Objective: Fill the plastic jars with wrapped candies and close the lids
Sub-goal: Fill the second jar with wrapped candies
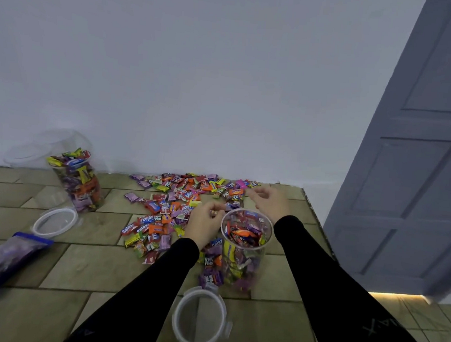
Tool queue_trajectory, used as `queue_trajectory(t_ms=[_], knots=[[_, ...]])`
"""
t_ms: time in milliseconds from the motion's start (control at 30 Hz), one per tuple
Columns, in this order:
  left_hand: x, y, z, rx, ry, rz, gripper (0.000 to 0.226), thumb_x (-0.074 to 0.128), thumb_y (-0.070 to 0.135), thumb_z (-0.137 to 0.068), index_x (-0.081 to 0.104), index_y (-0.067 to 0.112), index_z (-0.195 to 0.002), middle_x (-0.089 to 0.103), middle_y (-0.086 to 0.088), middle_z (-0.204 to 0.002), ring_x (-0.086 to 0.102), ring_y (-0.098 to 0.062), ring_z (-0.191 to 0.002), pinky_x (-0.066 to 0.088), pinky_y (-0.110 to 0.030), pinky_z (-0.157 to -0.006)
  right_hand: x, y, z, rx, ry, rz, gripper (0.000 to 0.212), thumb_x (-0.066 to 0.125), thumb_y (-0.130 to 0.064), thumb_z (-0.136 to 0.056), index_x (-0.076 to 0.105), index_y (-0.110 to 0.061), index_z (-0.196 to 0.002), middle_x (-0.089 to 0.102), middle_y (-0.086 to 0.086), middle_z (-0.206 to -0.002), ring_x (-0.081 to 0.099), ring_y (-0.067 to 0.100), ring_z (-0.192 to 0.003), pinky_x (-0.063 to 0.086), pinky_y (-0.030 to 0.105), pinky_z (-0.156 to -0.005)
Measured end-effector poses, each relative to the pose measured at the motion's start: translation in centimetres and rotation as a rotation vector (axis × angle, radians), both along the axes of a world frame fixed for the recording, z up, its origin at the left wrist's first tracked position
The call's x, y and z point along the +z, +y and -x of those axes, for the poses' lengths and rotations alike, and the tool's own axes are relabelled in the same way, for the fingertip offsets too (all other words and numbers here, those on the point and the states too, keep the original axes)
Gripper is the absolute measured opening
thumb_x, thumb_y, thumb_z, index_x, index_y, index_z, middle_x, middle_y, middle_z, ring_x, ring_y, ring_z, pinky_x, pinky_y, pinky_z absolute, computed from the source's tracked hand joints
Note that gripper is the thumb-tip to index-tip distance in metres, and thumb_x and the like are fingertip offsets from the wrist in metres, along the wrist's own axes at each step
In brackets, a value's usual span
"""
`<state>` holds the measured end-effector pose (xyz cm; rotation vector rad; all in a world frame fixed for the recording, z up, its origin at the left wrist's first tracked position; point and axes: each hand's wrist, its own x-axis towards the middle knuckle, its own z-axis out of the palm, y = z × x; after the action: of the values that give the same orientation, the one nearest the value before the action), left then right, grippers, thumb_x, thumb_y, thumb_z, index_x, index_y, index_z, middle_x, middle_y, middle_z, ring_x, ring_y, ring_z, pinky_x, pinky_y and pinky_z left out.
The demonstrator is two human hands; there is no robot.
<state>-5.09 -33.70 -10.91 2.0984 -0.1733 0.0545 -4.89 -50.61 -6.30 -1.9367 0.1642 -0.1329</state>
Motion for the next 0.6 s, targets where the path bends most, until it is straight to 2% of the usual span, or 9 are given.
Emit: queue_trajectory(t_ms=[67,133,200,233,300,333,433,500,600], knots=[[-0.5,-0.1,-1.2,-0.024,-0.037,-0.208,0.024,0.056,0.037,-0.096,0.062,0.021,-0.112,0.053,-0.007,-0.125,0.046,-0.024,-0.119,0.041,-0.041,-0.1,-1.7,-0.2,-1.4,0.059,0.073,0.1,0.02,0.064,-0.027,-0.09,0.066,-0.011,-0.101,0.059,0.005,-0.106,0.057,0.021,-0.101,0.044,0.032,-0.087],[-0.9,-0.3,-2.3,-0.076,-0.026,-0.445,0.052,0.046,0.059,-0.092,0.055,0.022,-0.127,0.045,-0.008,-0.132,0.037,-0.03,-0.124,0.033,-0.045,-0.105,-3.4,-0.6,-2.8,0.173,0.15,0.359,0.03,0.065,-0.029,-0.09,0.063,-0.011,-0.113,0.051,0.011,-0.122,0.048,0.025,-0.116,0.04,0.032,-0.095],[-1.5,-0.6,-3.7,-0.115,0.003,-0.627,0.085,0.028,0.082,-0.08,0.046,0.022,-0.138,0.04,-0.007,-0.141,0.035,-0.032,-0.13,0.03,-0.047,-0.108,-4.7,-0.8,-3.9,0.282,0.226,0.713,0.049,0.063,-0.047,-0.086,0.054,-0.023,-0.128,0.039,0.013,-0.133,0.033,0.027,-0.129,0.032,0.034,-0.102],[-1.9,-0.8,-4.5,-0.135,0.032,-0.688,0.089,0.029,0.083,-0.078,0.041,0.022,-0.142,0.037,-0.007,-0.146,0.032,-0.033,-0.133,0.027,-0.047,-0.109,-5.4,-0.8,-4.4,0.315,0.249,0.807,0.061,0.062,-0.056,-0.082,0.047,-0.028,-0.135,0.036,0.014,-0.137,0.028,0.028,-0.132,0.029,0.036,-0.105],[-2.5,-1.3,-5.7,-0.155,0.087,-0.731,0.078,0.041,0.068,-0.088,0.032,0.02,-0.148,0.029,-0.009,-0.153,0.027,-0.035,-0.138,0.023,-0.048,-0.113,-6.7,-0.6,-4.8,0.346,0.267,0.815,0.081,0.058,-0.069,-0.077,0.031,-0.032,-0.145,0.027,0.016,-0.145,0.021,0.03,-0.137,0.026,0.042,-0.109],[-2.7,-1.6,-6.2,-0.155,0.104,-0.722,0.073,0.045,0.061,-0.091,0.029,0.02,-0.149,0.027,-0.01,-0.154,0.025,-0.035,-0.139,0.021,-0.048,-0.114,-7.3,-0.5,-5.0,0.341,0.251,0.826,0.084,0.051,-0.071,-0.079,0.023,-0.033,-0.149,0.022,0.015,-0.149,0.019,0.029,-0.14,0.024,0.044,-0.111],[-2.4,-2.1,-7.0,-0.139,0.067,-0.73,0.062,0.049,0.047,-0.096,0.033,0.017,-0.148,0.037,-0.013,-0.15,0.032,-0.034,-0.135,0.024,-0.042,-0.112,-8.4,-0.3,-5.6,0.31,0.136,0.979,0.07,0.035,-0.061,-0.093,0.007,-0.035,-0.152,0.015,0.009,-0.156,0.018,0.026,-0.142,0.021,0.047,-0.111],[-2.2,-2.2,-7.3,-0.126,0.001,-0.71,0.05,0.053,0.035,-0.097,0.043,0.014,-0.141,0.052,-0.014,-0.137,0.044,-0.032,-0.124,0.032,-0.041,-0.108,-8.5,-0.2,-6.0,0.346,0.076,1.029,0.066,0.033,-0.058,-0.095,0.007,-0.035,-0.152,0.016,0.008,-0.155,0.022,0.027,-0.14,0.022,0.045,-0.11],[-2.2,-2.3,-7.4,-0.067,-0.06,-0.68,0.033,0.054,0.02,-0.095,0.054,0.012,-0.128,0.064,-0.014,-0.117,0.054,-0.031,-0.108,0.043,-0.041,-0.097,-8.9,0.1,-6.8,0.368,0.031,1.002,0.054,0.038,-0.043,-0.099,0.019,-0.035,-0.149,0.024,0.007,-0.151,0.028,0.026,-0.135,0.025,0.041,-0.107]])
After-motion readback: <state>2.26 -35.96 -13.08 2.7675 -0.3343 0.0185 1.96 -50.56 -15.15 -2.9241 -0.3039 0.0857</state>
